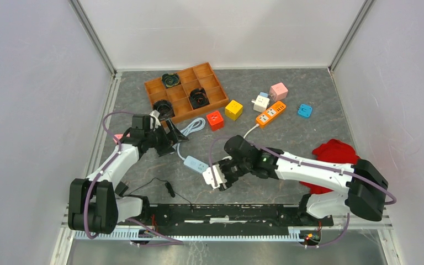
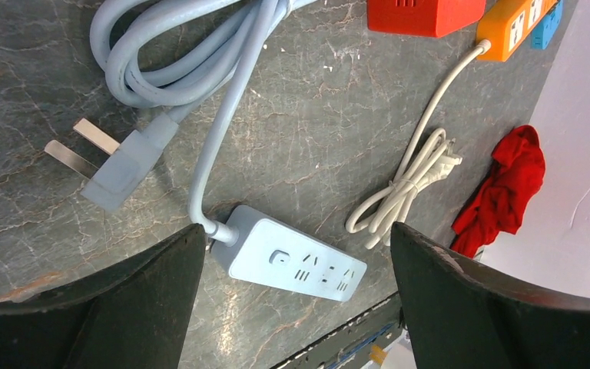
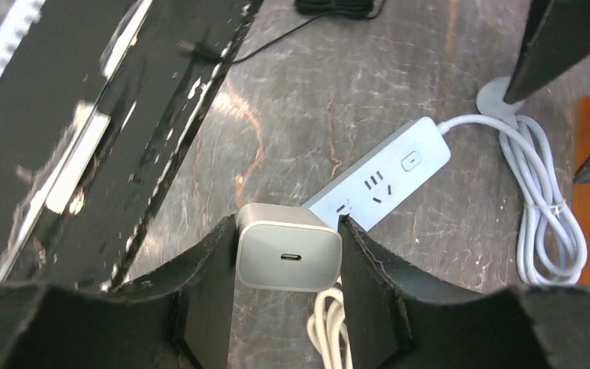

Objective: Insert the plug
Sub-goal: Insert the plug into the socket.

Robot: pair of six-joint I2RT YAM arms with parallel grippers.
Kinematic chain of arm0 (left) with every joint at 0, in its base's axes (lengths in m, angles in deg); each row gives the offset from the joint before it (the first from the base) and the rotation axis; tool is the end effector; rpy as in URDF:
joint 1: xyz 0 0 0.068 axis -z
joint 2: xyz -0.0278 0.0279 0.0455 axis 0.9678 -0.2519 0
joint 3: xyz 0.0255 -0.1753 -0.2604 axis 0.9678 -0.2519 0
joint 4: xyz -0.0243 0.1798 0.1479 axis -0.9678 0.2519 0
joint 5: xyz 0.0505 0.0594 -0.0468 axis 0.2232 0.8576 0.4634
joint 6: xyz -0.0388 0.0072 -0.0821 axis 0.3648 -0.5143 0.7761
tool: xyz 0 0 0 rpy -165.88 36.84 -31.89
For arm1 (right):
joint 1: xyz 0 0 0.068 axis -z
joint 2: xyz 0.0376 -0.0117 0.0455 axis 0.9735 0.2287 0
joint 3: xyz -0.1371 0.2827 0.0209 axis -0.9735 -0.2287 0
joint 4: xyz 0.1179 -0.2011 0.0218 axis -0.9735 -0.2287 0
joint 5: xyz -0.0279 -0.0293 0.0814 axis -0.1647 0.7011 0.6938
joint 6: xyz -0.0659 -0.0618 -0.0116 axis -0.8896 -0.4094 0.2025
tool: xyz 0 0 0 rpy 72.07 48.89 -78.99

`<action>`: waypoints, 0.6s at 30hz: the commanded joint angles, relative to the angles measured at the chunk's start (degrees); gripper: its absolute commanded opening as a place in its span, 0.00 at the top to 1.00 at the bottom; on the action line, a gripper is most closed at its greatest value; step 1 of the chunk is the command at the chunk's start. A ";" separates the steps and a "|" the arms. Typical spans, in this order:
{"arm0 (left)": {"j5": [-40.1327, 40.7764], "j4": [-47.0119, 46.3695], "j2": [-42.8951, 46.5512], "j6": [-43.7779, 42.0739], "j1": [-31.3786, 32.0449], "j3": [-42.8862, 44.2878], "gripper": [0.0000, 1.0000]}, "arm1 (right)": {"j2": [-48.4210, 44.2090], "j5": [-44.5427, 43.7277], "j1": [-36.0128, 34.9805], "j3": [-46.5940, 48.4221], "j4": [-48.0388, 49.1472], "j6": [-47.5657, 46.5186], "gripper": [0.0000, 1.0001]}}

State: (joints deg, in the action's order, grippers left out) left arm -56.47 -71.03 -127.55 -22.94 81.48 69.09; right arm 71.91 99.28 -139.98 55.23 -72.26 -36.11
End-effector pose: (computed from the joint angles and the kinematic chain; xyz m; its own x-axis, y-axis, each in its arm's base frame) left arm 0.2160 -0.0610 0.2241 -0.8400 -0.4569 -0.2927 -0.1567 0.7207 -0.6753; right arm 0.0913 0.2591 0.2680 0.3950 -0.5380 -0.7447 -0.9145 -0.3077 -0.2628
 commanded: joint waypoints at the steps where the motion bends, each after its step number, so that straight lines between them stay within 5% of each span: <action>1: -2.97 -1.56 1.44 -1.61 -0.31 -1.11 0.05 | 1.30 21.03 7.02 4.33 -12.62 -24.70 0.64; 18: -4.04 -2.82 2.72 -0.93 -0.23 -3.26 0.08 | 21.59 29.58 16.29 22.13 -41.82 -64.29 0.66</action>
State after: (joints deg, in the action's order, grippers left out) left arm -59.05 -72.11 -126.46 -22.91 81.48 66.22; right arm 88.72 121.07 -125.90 70.56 -101.52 -82.32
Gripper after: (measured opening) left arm 0.920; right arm 0.515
